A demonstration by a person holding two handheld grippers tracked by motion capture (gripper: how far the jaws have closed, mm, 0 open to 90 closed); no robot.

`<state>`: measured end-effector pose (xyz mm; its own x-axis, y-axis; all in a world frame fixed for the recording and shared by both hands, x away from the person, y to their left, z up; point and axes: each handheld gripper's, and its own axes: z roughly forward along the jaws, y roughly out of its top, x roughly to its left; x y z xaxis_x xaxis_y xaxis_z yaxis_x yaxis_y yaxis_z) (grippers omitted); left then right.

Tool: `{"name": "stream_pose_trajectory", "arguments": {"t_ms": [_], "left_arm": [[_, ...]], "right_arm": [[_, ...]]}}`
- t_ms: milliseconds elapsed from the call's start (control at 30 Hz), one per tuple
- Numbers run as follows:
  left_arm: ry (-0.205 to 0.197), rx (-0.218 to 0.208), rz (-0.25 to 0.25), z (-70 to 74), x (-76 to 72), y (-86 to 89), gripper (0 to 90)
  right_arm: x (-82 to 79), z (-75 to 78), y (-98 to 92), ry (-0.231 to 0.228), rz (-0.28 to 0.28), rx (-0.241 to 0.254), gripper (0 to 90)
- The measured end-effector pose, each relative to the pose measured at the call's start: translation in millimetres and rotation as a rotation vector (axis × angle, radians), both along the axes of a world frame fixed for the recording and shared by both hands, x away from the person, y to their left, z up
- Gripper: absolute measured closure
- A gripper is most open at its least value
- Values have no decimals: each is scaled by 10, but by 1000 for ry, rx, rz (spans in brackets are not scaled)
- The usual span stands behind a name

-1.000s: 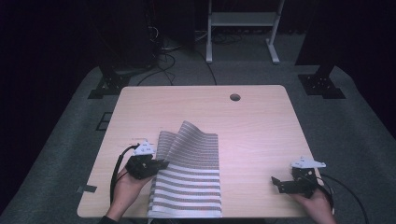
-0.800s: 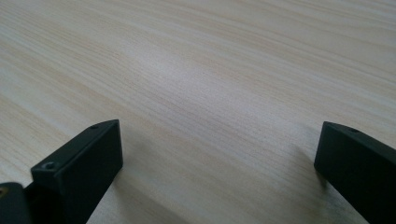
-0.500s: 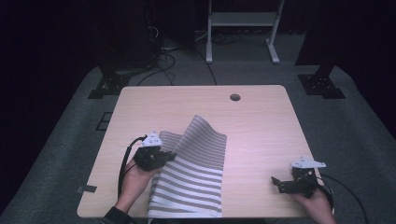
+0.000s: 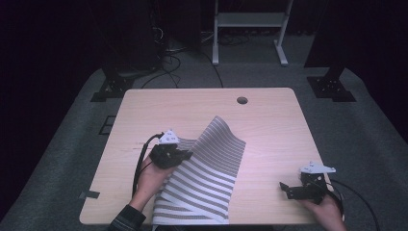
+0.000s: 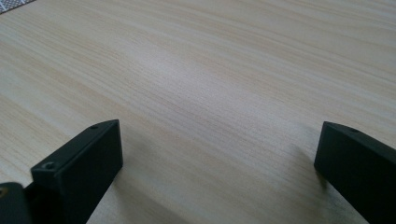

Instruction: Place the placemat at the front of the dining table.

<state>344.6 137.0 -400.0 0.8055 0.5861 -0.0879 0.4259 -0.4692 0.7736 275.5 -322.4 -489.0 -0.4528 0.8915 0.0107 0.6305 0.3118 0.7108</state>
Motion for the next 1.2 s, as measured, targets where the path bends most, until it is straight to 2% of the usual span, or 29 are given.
{"name": "stream_pose_trajectory", "arguments": {"t_ms": [600, 867, 1200], "left_arm": [[5, 12, -59, -25, 179, -416, 869], [1, 15, -90, -21, 225, -586, 869], [17, 14, -117, -38, 228, -746, 867]], "right_arm": [[0, -1, 0, -1, 0, 1, 0], [0, -1, 0, -1, 0, 1, 0], [0, -1, 1, -1, -1, 2, 0]]}}
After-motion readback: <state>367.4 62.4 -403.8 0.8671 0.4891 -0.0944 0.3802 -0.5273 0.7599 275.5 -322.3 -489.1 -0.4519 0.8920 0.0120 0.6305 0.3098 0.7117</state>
